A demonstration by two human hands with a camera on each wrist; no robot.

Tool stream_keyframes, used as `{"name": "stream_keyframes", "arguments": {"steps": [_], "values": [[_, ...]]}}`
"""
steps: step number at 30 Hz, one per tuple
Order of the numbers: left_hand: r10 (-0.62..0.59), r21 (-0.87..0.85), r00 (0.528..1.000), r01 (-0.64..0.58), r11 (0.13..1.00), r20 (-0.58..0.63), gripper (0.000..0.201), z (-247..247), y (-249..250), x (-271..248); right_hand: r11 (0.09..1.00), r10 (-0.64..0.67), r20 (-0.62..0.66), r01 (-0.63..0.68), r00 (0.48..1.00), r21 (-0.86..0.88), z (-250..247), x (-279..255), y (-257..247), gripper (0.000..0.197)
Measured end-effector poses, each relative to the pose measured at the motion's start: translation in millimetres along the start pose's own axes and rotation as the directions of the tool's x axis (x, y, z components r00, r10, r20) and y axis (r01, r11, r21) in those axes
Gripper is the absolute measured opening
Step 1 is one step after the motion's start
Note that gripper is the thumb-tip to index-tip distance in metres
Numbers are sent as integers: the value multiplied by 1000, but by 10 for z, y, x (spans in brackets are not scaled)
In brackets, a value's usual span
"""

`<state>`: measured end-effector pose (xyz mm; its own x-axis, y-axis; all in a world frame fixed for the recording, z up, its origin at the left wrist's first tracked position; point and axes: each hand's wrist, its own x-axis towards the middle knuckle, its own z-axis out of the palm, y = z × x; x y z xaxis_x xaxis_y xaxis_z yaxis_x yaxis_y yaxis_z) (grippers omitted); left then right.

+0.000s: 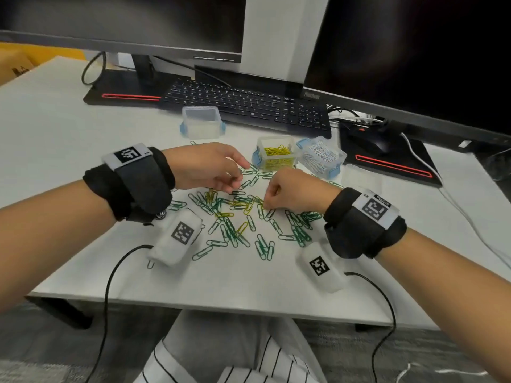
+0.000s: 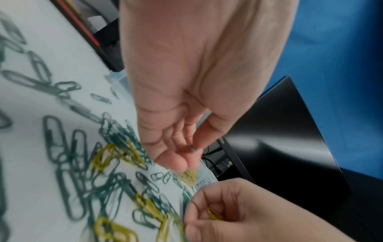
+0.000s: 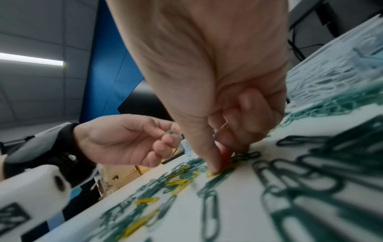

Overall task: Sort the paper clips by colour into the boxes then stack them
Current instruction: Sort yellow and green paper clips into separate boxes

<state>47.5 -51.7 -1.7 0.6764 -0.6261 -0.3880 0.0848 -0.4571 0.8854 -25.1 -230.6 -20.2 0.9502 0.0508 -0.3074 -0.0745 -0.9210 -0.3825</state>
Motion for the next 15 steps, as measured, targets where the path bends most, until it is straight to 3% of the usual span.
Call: {"name": "stream_keyframes", "arguments": {"steps": [3,5,6,7,8,9,10,11,12,13,14,15], "values": [[-76,-222,994,91,971,77,19,-5,-26,-39,997,-4,25,6,1000,-82,-40,-19,27,26],[-92,-179,988,113,977,121,11,-12,-20,-73,992,-13,56,20,998,-128,-82,-38,75,33],[-77,3,991,77,997,106,16,-13,-28,-83,992,-13,56,20,998,-124,-108,-57,87,35],[-44,280,996,19,960,84,22,-18,-43,-96,999,-15,52,17,999,-46,-138,-63,95,32],[-1,538,997,-39,842,73,24,-16,-59,-98,985,-9,69,-3,998,173,-166,-73,95,26],[34,701,996,-82,708,82,22,-2,-70,-101,863,-18,106,-38,994,505,-192,-71,100,18],[40,779,994,-102,619,99,21,10,-88,-97,596,-51,155,-95,987,798,-221,-63,104,13],[36,809,993,-109,578,108,21,23,-107,-94,309,-107,191,-150,976,939,-248,-52,114,11],[35,821,993,-110,560,109,22,39,-125,-82,117,-162,209,-191,964,974,-263,-38,127,10],[45,829,993,-113,547,106,21,61,-128,-77,36,-194,212,-209,958,977,-260,-19,123,8],[54,834,993,-118,539,105,20,70,-133,-65,37,-192,216,-213,957,976,-255,-3,112,7],[61,837,992,-129,531,114,17,77,-130,-50,110,-149,217,-202,965,973,-240,19,108,9]]}}
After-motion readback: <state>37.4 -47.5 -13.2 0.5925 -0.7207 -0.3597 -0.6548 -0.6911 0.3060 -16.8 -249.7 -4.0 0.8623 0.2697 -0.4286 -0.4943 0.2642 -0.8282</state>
